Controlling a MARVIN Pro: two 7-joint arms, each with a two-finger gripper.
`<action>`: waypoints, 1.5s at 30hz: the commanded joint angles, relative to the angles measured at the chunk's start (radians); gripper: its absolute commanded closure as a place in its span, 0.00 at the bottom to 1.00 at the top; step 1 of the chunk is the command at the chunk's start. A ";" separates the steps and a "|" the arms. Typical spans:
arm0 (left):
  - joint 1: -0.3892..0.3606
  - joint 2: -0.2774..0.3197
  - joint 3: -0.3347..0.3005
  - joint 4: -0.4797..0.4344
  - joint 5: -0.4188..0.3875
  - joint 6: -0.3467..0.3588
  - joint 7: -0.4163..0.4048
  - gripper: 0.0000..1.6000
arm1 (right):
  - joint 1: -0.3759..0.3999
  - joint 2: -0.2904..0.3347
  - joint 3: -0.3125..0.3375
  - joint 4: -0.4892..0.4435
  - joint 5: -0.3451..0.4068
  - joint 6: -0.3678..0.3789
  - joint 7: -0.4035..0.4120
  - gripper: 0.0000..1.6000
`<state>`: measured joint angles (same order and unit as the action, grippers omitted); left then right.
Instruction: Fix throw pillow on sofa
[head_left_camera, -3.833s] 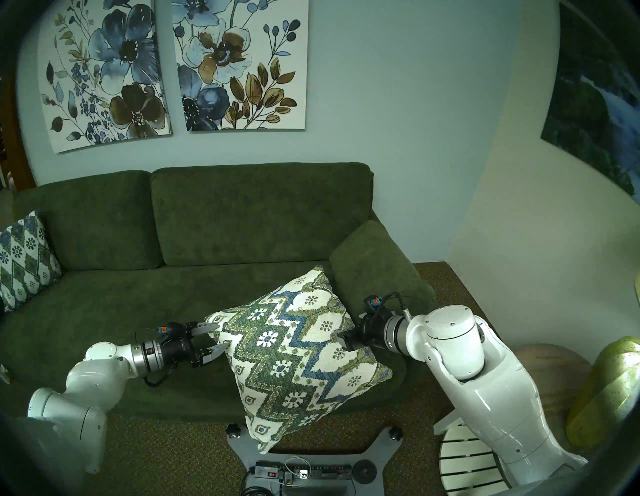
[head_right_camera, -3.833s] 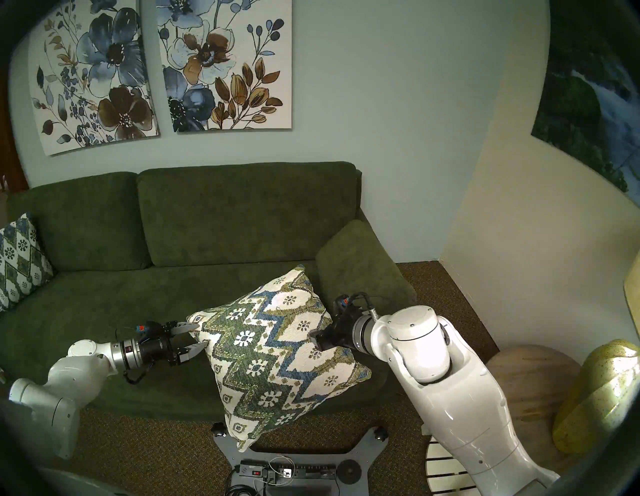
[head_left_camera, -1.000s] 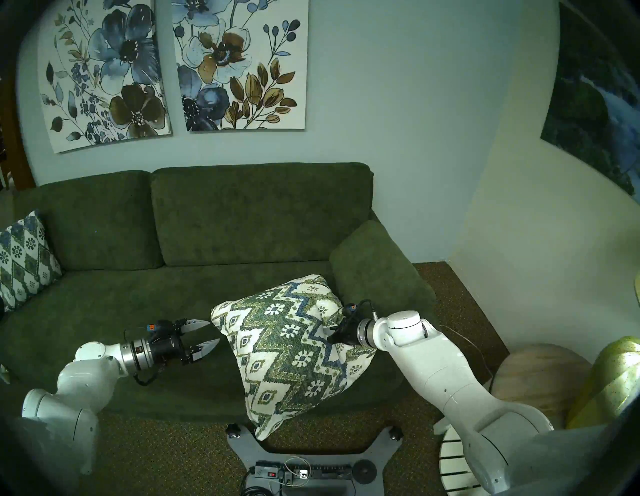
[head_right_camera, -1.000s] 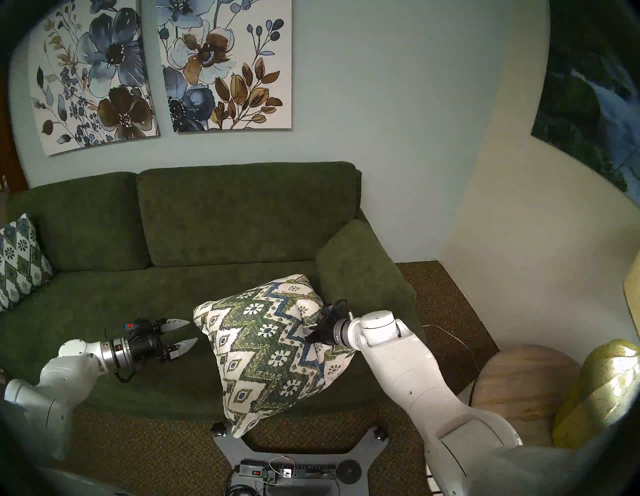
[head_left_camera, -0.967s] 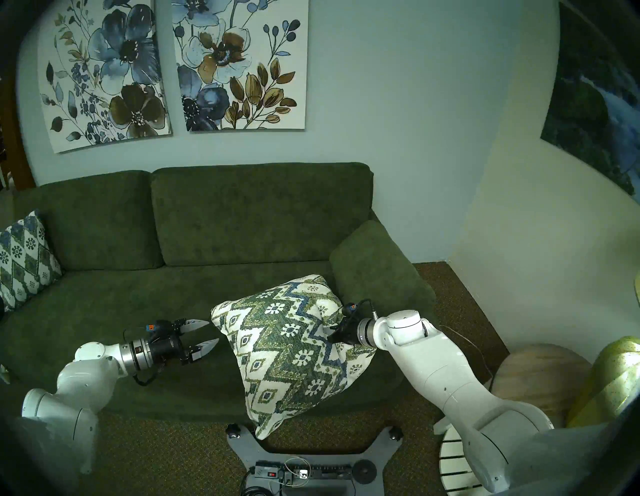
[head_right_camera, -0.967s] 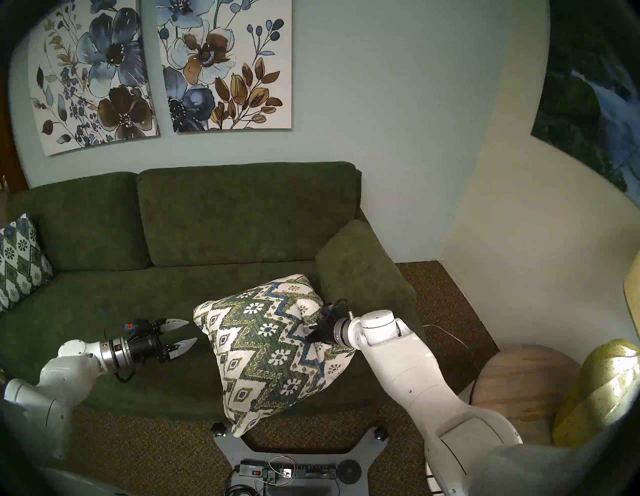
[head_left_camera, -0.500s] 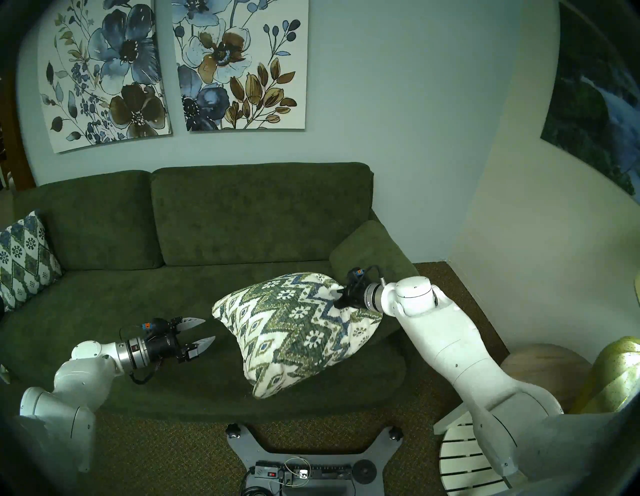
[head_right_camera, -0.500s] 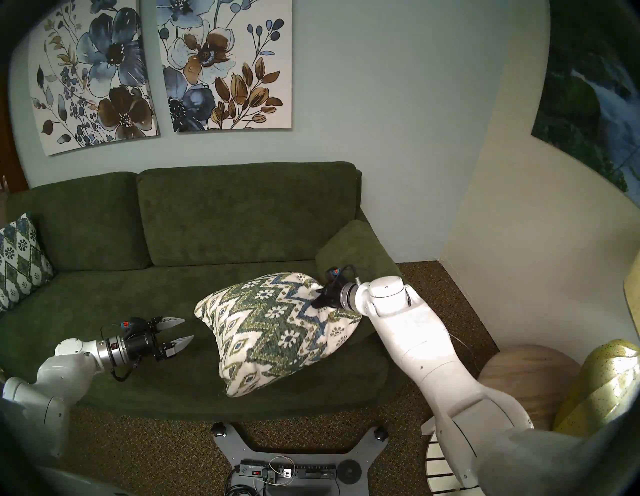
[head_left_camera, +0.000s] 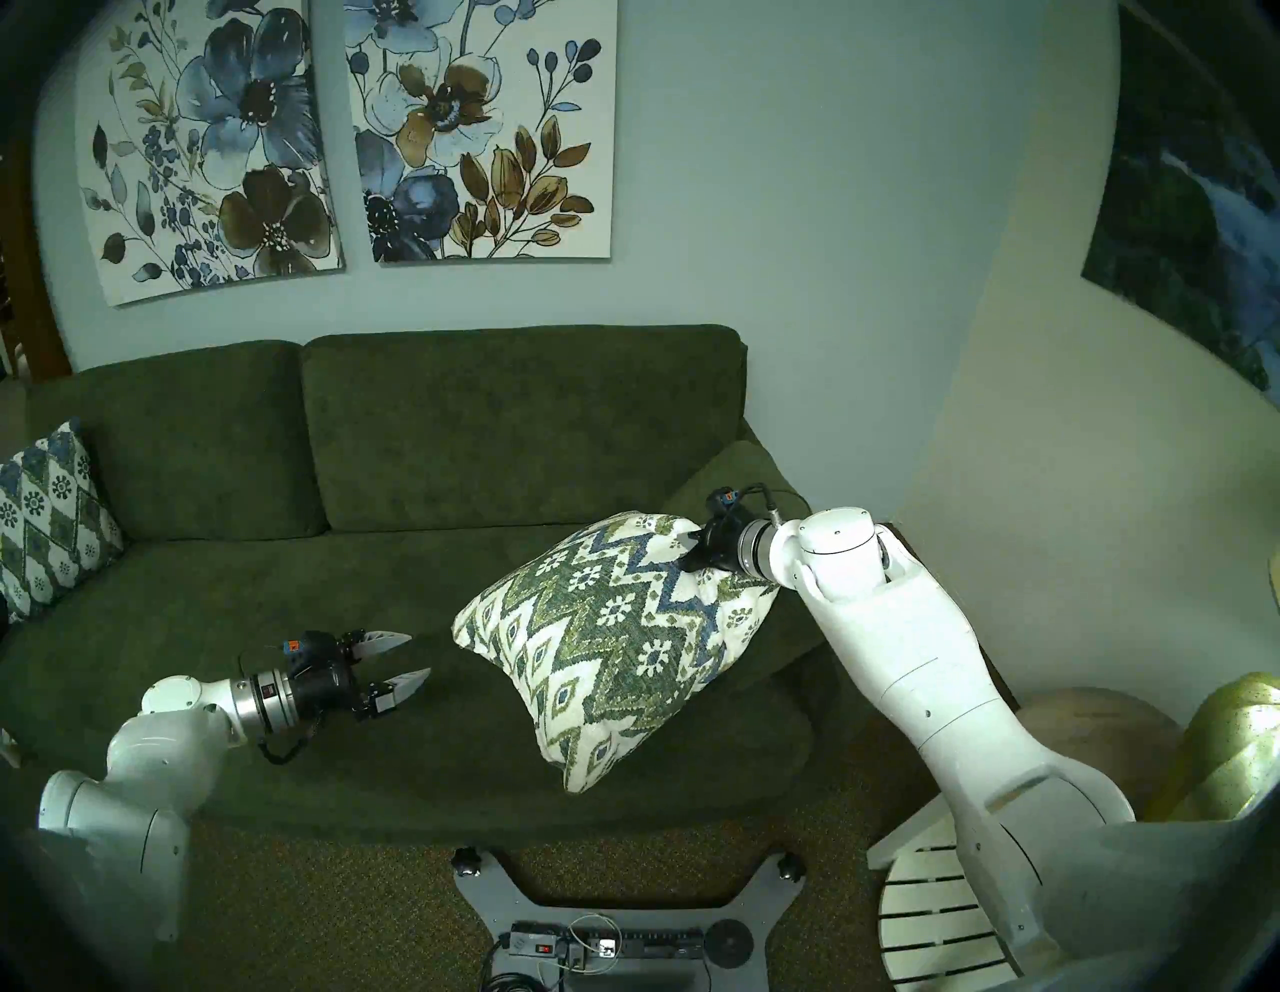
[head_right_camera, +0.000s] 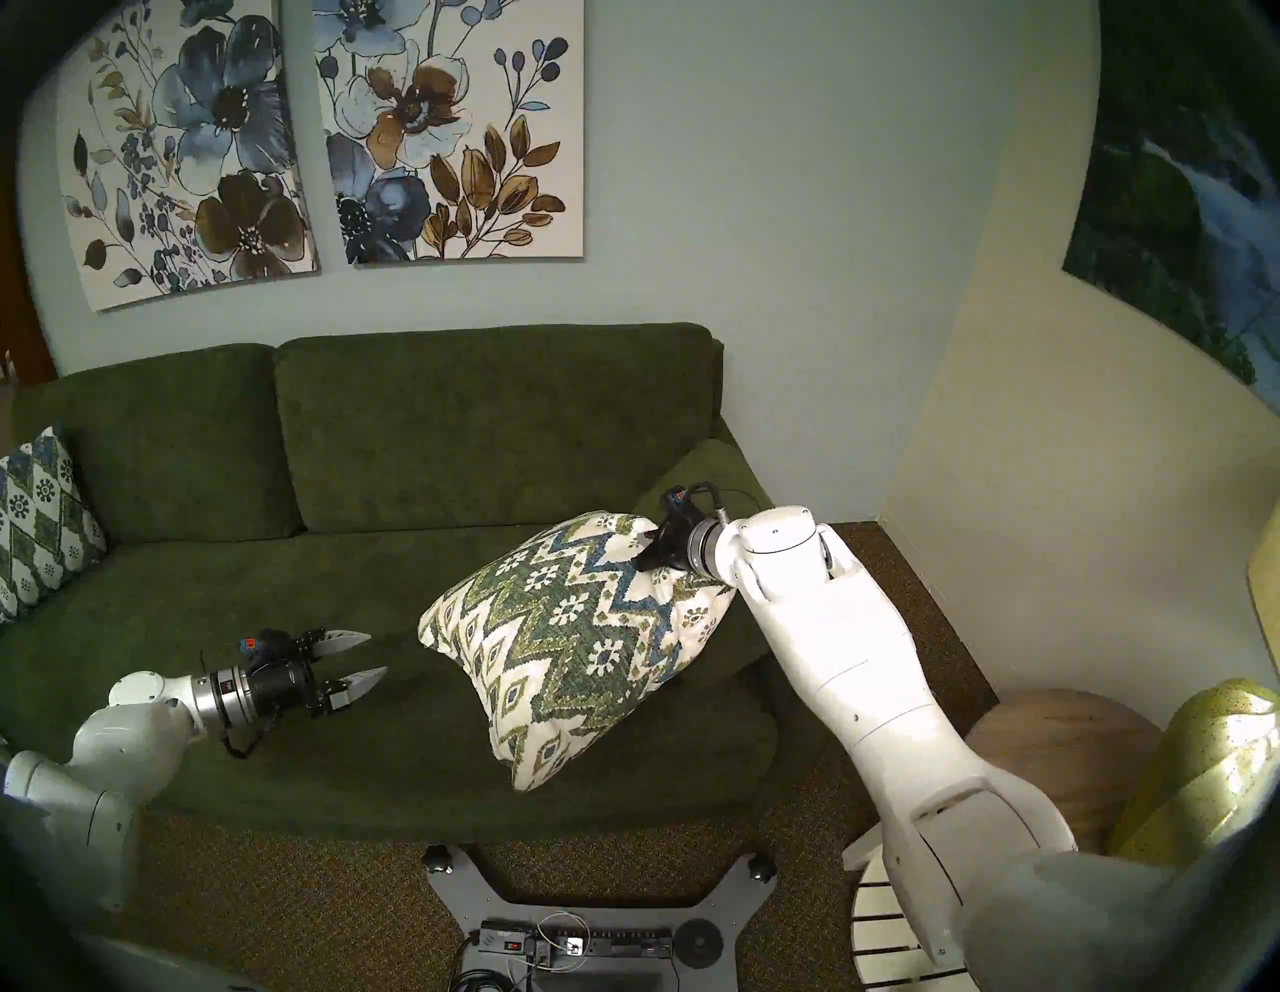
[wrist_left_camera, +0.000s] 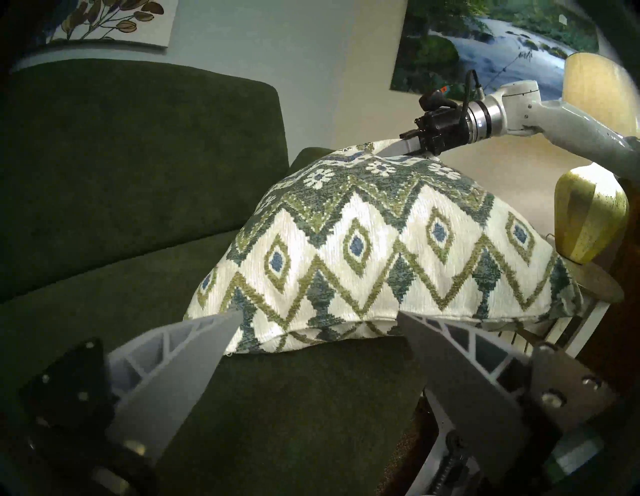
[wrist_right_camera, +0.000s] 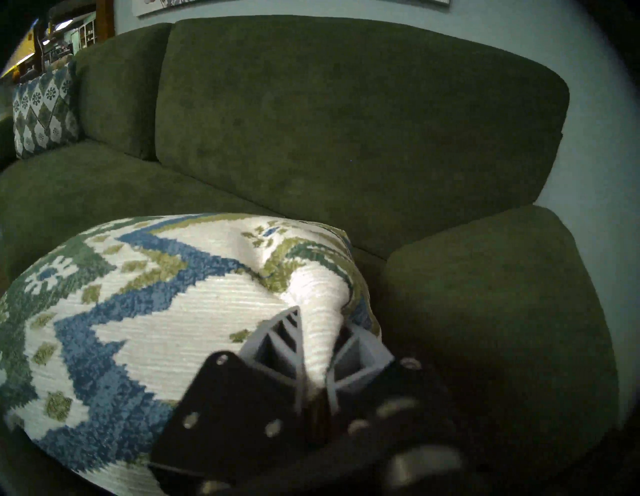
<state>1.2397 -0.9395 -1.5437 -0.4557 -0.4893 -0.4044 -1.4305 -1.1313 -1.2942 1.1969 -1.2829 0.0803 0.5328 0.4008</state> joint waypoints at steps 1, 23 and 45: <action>-0.018 -0.013 0.003 -0.005 -0.006 -0.002 -0.027 0.00 | 0.057 -0.016 0.026 -0.053 -0.061 0.033 -0.119 1.00; -0.013 -0.022 -0.002 -0.016 -0.003 0.000 -0.018 0.00 | 0.156 -0.095 0.022 -0.083 -0.139 0.042 -0.222 1.00; -0.048 -0.008 -0.002 0.038 -0.002 0.000 -0.025 0.00 | 0.300 -0.177 -0.022 0.009 -0.283 0.052 -0.251 1.00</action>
<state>1.2284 -0.9510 -1.5467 -0.4479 -0.4884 -0.4023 -1.4327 -0.9281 -1.4464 1.1924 -1.3315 -0.1762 0.5866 0.1447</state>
